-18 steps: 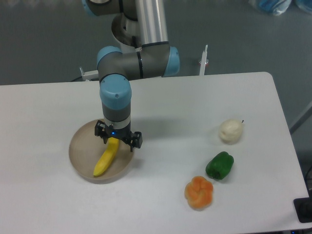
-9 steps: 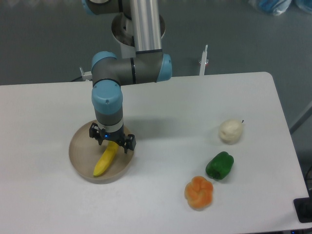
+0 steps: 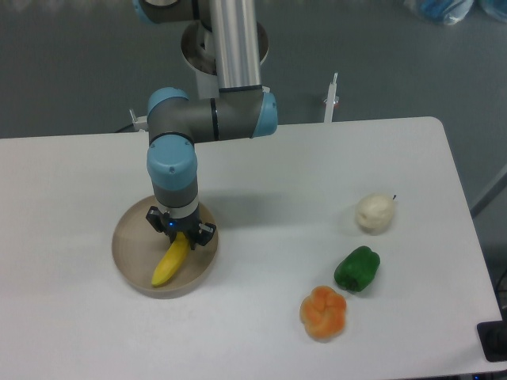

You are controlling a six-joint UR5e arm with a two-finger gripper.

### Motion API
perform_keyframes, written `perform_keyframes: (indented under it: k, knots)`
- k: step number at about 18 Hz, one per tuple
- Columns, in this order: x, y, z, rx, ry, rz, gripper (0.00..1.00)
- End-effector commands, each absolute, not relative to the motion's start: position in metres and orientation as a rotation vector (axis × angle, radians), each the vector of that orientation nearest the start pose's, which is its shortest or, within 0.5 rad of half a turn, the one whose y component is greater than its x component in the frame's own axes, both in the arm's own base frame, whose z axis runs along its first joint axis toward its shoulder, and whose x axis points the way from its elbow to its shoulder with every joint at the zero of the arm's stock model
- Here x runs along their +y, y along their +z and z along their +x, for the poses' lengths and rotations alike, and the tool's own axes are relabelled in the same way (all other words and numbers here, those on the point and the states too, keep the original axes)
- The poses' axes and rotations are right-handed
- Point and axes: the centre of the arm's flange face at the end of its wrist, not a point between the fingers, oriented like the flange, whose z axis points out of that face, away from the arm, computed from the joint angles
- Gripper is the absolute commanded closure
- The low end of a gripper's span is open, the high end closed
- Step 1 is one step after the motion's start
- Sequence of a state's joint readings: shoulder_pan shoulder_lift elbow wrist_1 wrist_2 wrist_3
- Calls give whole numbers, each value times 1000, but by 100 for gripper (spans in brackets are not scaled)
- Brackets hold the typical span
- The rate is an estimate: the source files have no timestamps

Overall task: Pick up the banana from the plate
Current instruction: 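Lift the gripped banana up off the plate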

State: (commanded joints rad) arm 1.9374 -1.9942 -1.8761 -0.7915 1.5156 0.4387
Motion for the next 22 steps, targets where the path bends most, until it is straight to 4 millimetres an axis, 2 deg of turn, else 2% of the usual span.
perform_keyframes:
  k: [9, 11, 15, 17, 20, 22]
  knots:
    - [586, 203, -77, 120, -38, -3057, 74]
    - [585, 209, -79, 120, -28, -3046, 74]
    - [587, 239, -88, 173, 8, -3000, 75]
    - [577, 265, -121, 196, 69, -2974, 75]
    - [568, 289, -167, 325, 125, -2959, 75]
    - [562, 305, -196, 327, 170, -2941, 75]
